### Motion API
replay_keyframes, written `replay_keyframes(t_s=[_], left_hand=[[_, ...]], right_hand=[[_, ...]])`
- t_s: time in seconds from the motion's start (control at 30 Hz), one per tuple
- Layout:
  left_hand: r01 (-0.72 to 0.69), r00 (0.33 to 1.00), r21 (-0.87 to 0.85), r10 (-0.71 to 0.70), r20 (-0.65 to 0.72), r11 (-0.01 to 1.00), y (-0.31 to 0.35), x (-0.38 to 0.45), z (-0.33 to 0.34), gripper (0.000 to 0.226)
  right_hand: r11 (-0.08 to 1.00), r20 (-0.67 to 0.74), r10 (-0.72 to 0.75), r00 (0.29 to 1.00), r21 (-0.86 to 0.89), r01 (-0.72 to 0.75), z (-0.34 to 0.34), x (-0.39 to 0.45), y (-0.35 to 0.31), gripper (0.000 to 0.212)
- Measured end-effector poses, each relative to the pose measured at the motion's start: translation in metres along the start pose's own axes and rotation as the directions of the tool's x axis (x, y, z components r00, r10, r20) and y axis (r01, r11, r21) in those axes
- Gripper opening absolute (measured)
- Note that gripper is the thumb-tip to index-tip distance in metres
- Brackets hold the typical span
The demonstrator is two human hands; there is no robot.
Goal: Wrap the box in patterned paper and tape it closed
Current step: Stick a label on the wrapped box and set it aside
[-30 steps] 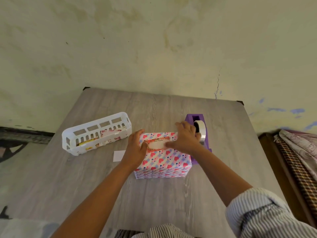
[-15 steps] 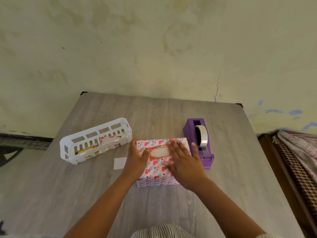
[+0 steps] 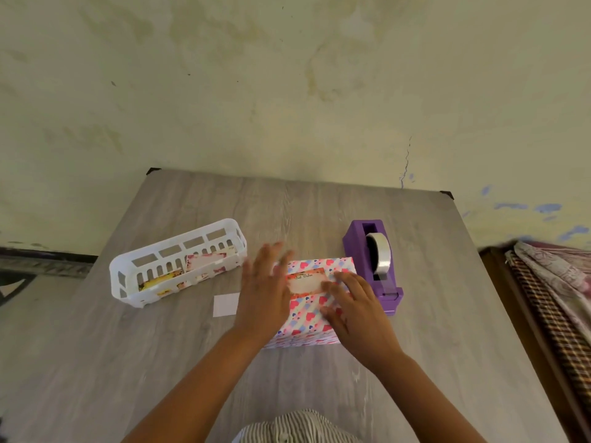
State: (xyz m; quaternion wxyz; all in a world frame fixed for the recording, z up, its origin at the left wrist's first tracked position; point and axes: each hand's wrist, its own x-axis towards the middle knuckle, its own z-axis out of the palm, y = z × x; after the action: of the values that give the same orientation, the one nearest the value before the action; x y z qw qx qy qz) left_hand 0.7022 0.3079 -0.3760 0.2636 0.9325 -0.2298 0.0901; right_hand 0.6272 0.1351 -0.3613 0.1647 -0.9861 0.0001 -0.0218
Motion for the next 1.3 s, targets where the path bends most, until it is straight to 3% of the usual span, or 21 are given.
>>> replay_keyframes(t_s=[0.07,0.1,0.17,0.3,0.5,0.67,0.77,0.87,0.93,1.03,1.13,1.3], left_hand=[[-0.246,0.941,0.169,0.194,0.278,0.954,0.011,0.005,-0.004,0.058],[-0.286,0.9,0.196,0.193,0.391,0.938,0.013,0.004,-0.003,0.068],[-0.283,0.866,0.204,0.158,0.475,0.937,0.011,0.003,0.001,0.075],[-0.275,0.859,0.215,0.139,0.493,0.937,0.01,0.002,0.001,0.078],[-0.226,0.892,0.231,0.106,0.439,0.946,0.01,-0.001,0.004,0.077],[-0.227,0.896,0.254,0.1,0.433,0.94,0.01,-0.001,0.007,0.09],[-0.179,0.938,0.27,0.081,0.337,0.946,0.009,0.0,0.007,0.087],[0.111,0.979,0.109,-0.127,0.157,0.988,0.009,-0.007,0.001,0.078],[0.35,0.925,-0.046,-0.338,0.172,0.935,0.005,-0.017,-0.001,0.079],[0.582,0.813,-0.374,-0.507,0.287,0.722,0.005,-0.032,-0.011,0.074],[0.638,0.769,-0.518,-0.51,0.386,0.569,0.01,-0.041,-0.015,0.053],[0.566,0.806,-0.666,-0.495,0.324,0.486,0.019,-0.021,-0.033,0.038]], right_hand=[[0.996,0.017,-0.067,0.998,-0.055,0.068,-0.005,0.002,0.004,0.041],[0.992,0.033,-0.095,0.995,-0.081,0.098,-0.007,0.004,0.006,0.041],[0.983,0.059,-0.138,0.989,-0.11,0.144,-0.013,0.005,0.014,0.039],[0.975,0.087,-0.192,0.977,-0.092,0.2,-0.021,0.003,0.025,0.035],[0.957,0.048,-0.106,0.993,-0.265,0.115,-0.013,0.021,0.005,0.05],[0.933,-0.005,0.0,1.0,-0.36,-0.002,-0.002,0.022,-0.011,0.061],[0.978,-0.06,0.091,0.994,-0.182,-0.1,0.008,0.017,-0.013,0.061],[0.922,-0.082,0.343,0.936,0.22,-0.319,0.011,0.007,-0.007,0.06],[0.77,-0.005,0.492,0.871,0.468,-0.432,0.01,-0.004,-0.005,0.062],[0.432,0.207,0.566,0.798,0.75,-0.501,0.01,-0.016,-0.005,0.042],[0.293,0.252,0.559,0.79,0.831,-0.473,0.007,-0.018,-0.003,0.029],[0.245,0.224,0.564,0.795,0.874,-0.42,-0.007,-0.006,-0.007,0.043]])
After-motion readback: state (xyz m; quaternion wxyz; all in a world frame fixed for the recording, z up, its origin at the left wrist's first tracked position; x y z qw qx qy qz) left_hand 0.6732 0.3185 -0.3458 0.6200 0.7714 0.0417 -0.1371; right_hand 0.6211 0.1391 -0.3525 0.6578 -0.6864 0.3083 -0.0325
